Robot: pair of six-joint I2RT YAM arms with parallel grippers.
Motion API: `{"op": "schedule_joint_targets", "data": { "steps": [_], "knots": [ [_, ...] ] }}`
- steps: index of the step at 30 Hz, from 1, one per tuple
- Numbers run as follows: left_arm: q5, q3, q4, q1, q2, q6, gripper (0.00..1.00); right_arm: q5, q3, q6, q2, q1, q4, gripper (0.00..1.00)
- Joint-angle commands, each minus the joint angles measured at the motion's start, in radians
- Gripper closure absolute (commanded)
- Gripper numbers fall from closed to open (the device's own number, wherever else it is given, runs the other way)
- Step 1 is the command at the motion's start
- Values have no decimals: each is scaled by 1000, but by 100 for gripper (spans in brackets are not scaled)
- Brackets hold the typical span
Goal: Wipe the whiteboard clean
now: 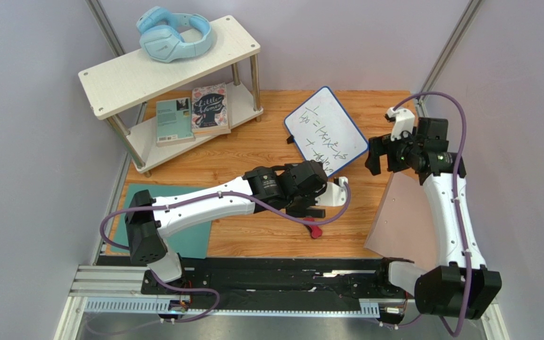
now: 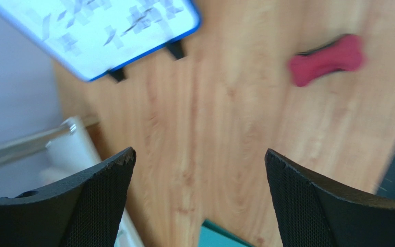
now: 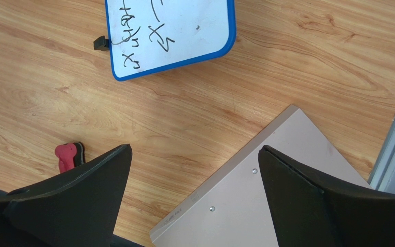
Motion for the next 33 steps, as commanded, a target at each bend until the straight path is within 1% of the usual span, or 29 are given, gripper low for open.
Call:
{"op": "schedule_joint_targets", "data": {
  "steps": [1, 2, 5, 6, 9, 13, 20, 26, 30, 33],
  "knots": [
    [442, 22, -129, 1, -17, 51, 1, -264, 87, -44, 82, -113, -46, 0],
    [450, 32, -133, 0, 19, 40, 1, -292, 126, -42, 141, -131, -62, 0],
    [445, 94, -183, 0, 88, 19, 1, -395, 218, -33, 232, -200, -111, 0],
    [454, 108, -194, 0, 129, 17, 1, -414, 243, -27, 281, -231, -122, 0],
    [465, 131, -190, 0, 177, 27, 1, -440, 304, -16, 346, -254, -141, 0],
    [486, 148, -171, 0, 232, 59, 1, -429, 325, 4, 372, -256, -130, 0],
    [503, 197, -176, -2, 362, 73, 1, -431, 309, 15, 412, -256, -119, 0],
    [505, 251, -180, -2, 439, 92, 5, -426, 291, 32, 412, -256, -98, 0],
    [493, 283, -194, 0, 482, 96, 11, -420, 289, 39, 418, -256, -95, 0],
    [484, 295, -197, -2, 510, 99, 13, -418, 286, 42, 420, -256, -93, 0]
  ]
}}
